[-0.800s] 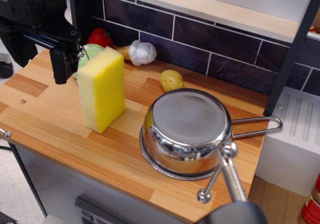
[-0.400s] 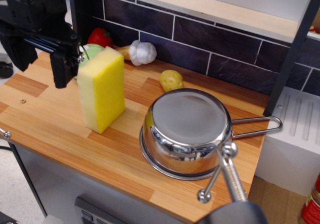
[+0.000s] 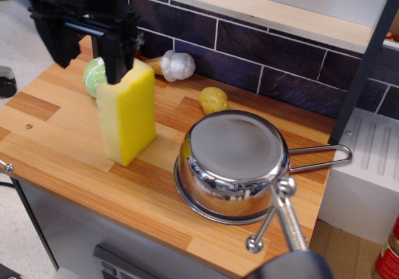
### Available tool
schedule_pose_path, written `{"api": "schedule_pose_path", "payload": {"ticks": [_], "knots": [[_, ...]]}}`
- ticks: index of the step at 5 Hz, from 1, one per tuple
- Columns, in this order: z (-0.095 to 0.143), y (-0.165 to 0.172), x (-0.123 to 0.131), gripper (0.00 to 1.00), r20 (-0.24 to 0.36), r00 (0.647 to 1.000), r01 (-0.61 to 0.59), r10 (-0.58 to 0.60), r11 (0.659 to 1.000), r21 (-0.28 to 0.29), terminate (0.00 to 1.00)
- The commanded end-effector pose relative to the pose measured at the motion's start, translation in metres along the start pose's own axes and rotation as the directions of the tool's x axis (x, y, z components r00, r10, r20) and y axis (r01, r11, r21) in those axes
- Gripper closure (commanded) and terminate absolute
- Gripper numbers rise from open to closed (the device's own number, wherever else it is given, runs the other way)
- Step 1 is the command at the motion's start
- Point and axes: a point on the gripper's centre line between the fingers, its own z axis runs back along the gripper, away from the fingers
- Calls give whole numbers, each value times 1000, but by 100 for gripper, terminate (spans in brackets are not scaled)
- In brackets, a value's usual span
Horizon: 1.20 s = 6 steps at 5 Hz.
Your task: Wipe pot with sponge
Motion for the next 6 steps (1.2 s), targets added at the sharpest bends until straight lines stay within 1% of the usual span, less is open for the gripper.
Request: {"api": "schedule_pose_path", "payload": {"ticks": [1,2,3,4,5,6], "knots": [[-26,-11,29,0,43,997,63,-64,998,28,0],[-44,-10,21,0,39,995,93,-93,996,10,0],[-59,-12,19,0,37,996,85,-86,996,29,0],[-60,-12,25,100,56,997,56,-57,998,27,0],[-48,-14,31,100,71,996,45,-45,999,4,0],[-12,-30,33,100,90,996,35,-29,997,-66,0]]}}
